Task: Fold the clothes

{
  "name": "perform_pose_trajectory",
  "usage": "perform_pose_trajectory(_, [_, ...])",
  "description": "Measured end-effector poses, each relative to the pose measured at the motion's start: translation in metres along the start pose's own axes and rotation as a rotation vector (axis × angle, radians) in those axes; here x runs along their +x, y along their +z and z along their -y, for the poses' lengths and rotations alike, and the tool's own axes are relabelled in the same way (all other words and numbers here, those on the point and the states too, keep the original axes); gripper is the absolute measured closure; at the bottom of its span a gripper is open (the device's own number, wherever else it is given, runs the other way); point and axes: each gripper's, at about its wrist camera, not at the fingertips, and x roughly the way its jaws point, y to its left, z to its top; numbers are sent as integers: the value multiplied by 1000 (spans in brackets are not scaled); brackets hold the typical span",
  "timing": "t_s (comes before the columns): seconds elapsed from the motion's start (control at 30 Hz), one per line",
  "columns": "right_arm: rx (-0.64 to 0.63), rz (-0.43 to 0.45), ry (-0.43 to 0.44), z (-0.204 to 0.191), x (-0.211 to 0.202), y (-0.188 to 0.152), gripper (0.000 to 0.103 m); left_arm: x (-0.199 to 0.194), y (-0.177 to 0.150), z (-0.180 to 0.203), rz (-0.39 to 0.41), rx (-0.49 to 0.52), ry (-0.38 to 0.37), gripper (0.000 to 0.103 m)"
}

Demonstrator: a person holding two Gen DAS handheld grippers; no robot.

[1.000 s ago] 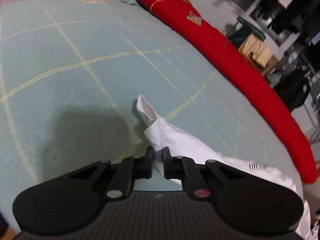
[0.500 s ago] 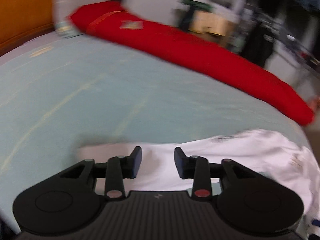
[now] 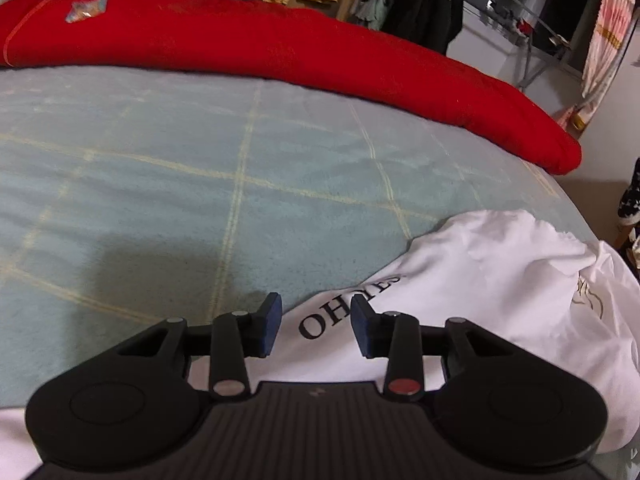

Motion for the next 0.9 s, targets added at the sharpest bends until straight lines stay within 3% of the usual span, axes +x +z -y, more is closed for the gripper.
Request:
perform_pose_trajectory(0.2, [-23,10,21,-3,9,7,8,11,-11,7,-28,126,2,67])
perform_pose_trajectory(0.3, [-27,-7,18,-3,16,5,8,12,-10,17,-26,182,56,101])
perform_pose_trajectory(0.37, [-27,-16,16,-4,19,4,8,12,-5,17,-2,165,93,103])
perform_pose_trajectory(0.43, [-25,-20,17,-4,19,4,8,15,3,10,18,127,150,103])
perform_pose_trajectory(0.5, [-26,-21,18,-5,18,3,8,15,9,0,25,50,110,103])
perform_pose_trajectory(0.57, [-32,-17,19,-7,16,3,8,6,10,-1,66,41,54,103])
perform_pose_trajectory(0.63, [-35,-15,20,-9,13,3,8,-3,8,0,64,76,-14,80])
perform_pose_trajectory(0.7, [-33,-19,23,-9,13,2,8,-6,5,1,46,118,-22,66])
perform_pose_trajectory(0.9, [-21,-21,34,-11,13,2,7,4,-9,3,-30,211,50,69])
